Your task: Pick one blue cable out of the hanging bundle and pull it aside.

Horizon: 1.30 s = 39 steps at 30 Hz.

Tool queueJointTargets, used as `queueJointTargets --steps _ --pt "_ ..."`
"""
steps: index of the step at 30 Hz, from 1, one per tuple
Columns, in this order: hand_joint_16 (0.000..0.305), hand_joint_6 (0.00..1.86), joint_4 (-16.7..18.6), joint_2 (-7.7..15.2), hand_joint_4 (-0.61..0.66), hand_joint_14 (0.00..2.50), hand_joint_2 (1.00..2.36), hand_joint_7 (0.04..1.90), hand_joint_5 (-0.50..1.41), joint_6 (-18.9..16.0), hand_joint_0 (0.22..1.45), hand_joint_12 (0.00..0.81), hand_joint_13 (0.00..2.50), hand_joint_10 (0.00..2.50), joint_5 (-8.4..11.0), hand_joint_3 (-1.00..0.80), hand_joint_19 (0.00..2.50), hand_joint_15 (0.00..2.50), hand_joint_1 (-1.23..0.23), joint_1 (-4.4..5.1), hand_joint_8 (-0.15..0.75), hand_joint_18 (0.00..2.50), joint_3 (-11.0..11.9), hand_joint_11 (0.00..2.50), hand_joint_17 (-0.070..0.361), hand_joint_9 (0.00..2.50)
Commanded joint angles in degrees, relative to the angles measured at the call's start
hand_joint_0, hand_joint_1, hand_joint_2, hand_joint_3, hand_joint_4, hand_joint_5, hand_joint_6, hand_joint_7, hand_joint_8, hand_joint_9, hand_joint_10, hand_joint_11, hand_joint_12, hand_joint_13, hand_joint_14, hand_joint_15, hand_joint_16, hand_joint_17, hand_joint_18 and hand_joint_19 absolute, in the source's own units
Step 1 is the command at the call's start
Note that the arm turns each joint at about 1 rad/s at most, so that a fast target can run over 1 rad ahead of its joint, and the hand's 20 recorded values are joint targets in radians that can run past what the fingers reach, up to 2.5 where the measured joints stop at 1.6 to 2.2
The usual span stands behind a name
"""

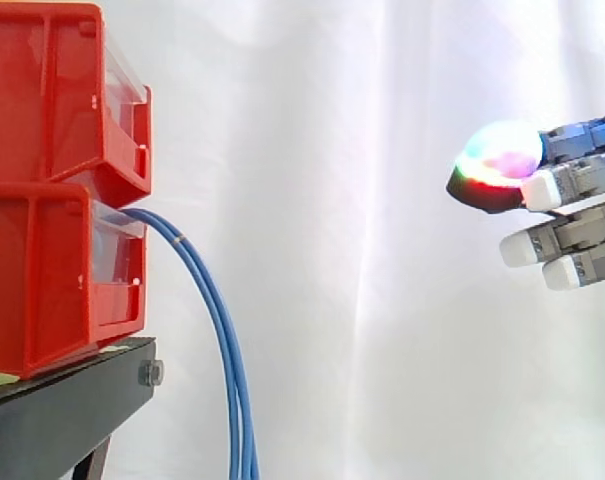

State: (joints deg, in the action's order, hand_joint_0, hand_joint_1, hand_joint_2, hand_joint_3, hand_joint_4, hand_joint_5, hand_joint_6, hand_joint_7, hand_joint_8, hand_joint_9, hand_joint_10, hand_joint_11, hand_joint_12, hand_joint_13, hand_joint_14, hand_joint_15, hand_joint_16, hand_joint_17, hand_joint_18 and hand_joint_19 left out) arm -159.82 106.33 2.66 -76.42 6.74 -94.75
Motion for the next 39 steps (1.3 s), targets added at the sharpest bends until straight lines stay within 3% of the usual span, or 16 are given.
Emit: queueJointTargets --steps 1,11,16,20,25,27,32,34,39 --pt "0.049 0.50 0.47 0.01 0.23 0.00 1.00 0.65 -0.20 1.20 0.55 0.339 0.30 0.00 1.10 -0.47 0.18 0.05 -0.51 0.29 0.291 0.19 0.00 0.00 0.110 0.55" --pt "0.048 0.50 1.53 0.10 0.23 0.00 1.00 0.65 -0.19 2.61 0.55 0.342 0.36 0.00 4.35 -0.47 0.19 0.07 -0.51 1.43 0.297 0.22 0.00 0.00 0.107 0.57" --pt "0.048 0.50 1.70 3.18 0.24 0.00 1.00 0.65 -0.19 2.70 0.55 0.345 0.38 0.00 4.88 -0.47 0.22 0.08 -0.51 1.52 0.303 0.23 0.00 0.00 0.107 0.60" --pt "0.047 0.50 4.69 6.87 0.24 0.00 1.00 0.66 -0.19 1.03 0.55 0.346 0.40 0.00 4.88 -0.46 0.22 0.09 -0.51 1.61 0.305 0.25 0.00 0.00 0.107 0.61" --pt "0.047 0.50 10.75 7.57 0.24 0.00 1.00 0.66 -0.19 2.17 0.56 0.346 0.41 0.00 5.32 -0.46 0.23 0.10 -0.51 1.61 0.305 0.26 0.00 0.00 0.106 0.62" --pt "0.047 0.50 10.75 8.01 0.25 0.00 1.00 0.66 -0.19 3.14 0.56 0.347 0.42 0.00 5.84 -0.47 0.23 0.10 -0.51 1.61 0.308 0.27 0.00 0.00 0.106 0.63" --pt "0.047 0.50 11.46 11.09 0.25 0.00 1.00 0.66 -0.19 4.10 0.56 0.346 0.43 0.00 6.28 -0.46 0.23 0.11 -0.51 1.61 0.310 0.27 0.09 0.00 0.106 0.64" --pt "0.047 0.50 13.83 14.25 0.25 0.00 1.00 0.66 -0.18 3.22 0.56 0.347 0.43 0.00 6.28 -0.47 0.24 0.12 -0.51 1.96 0.309 0.28 1.58 0.01 0.105 0.64" --pt "0.047 0.50 14.01 18.91 0.26 0.00 1.00 0.67 -0.18 1.64 0.56 0.349 0.45 0.00 5.84 -0.46 0.25 0.12 -0.51 2.05 0.312 0.29 5.36 0.01 0.105 0.65"
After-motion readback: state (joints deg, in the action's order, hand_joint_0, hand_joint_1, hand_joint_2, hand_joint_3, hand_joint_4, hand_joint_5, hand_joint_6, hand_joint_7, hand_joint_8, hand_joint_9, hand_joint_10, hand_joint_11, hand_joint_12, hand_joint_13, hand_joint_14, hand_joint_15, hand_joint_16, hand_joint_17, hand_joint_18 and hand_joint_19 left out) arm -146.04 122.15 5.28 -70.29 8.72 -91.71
